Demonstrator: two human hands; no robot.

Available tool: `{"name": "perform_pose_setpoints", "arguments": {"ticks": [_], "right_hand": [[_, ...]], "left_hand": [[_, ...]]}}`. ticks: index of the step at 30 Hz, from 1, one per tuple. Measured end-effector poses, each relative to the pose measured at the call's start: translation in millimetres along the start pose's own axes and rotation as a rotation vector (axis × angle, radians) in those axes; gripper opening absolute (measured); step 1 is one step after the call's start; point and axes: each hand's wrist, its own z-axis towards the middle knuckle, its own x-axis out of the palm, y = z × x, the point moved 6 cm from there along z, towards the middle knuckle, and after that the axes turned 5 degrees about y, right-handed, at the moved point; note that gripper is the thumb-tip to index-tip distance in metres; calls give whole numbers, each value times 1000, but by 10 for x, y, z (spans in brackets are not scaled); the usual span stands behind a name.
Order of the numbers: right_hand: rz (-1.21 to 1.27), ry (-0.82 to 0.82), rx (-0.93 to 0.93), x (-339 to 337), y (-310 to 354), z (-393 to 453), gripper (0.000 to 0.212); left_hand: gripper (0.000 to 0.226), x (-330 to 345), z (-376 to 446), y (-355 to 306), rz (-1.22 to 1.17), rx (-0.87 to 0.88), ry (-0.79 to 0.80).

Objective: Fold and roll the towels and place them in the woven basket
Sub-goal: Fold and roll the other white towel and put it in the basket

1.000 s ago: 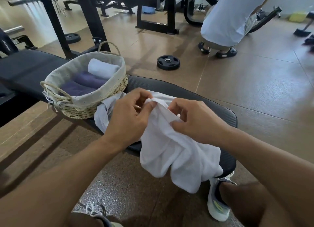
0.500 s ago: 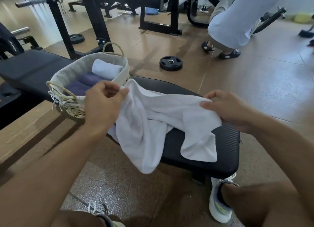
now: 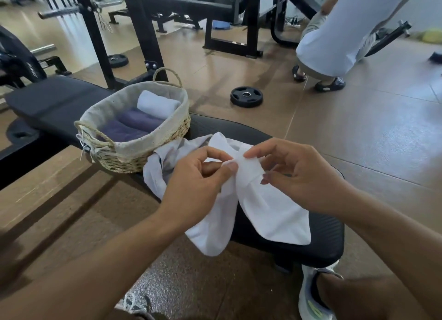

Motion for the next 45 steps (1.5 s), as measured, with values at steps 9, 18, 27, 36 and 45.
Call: {"name": "perform_pose_setpoints", "arguments": {"ticks": [9, 18, 27, 36, 45], "right_hand": [[-270, -103, -174, -41, 152, -9, 22], [-198, -63, -6, 53, 57, 32, 14], [-59, -44, 101, 70, -29, 47, 15], [46, -7, 157, 100, -62, 49, 21], [-234, -145, 118, 16, -81, 0, 14]], "left_hand": [[13, 35, -51, 76, -105, -77, -73], [14, 146, -126, 2, -123, -27, -11], [13, 226, -196, 41, -70, 4, 19], [17, 302, -240, -25, -182, 76, 11], [19, 193, -184, 12, -251, 4, -84]]}}
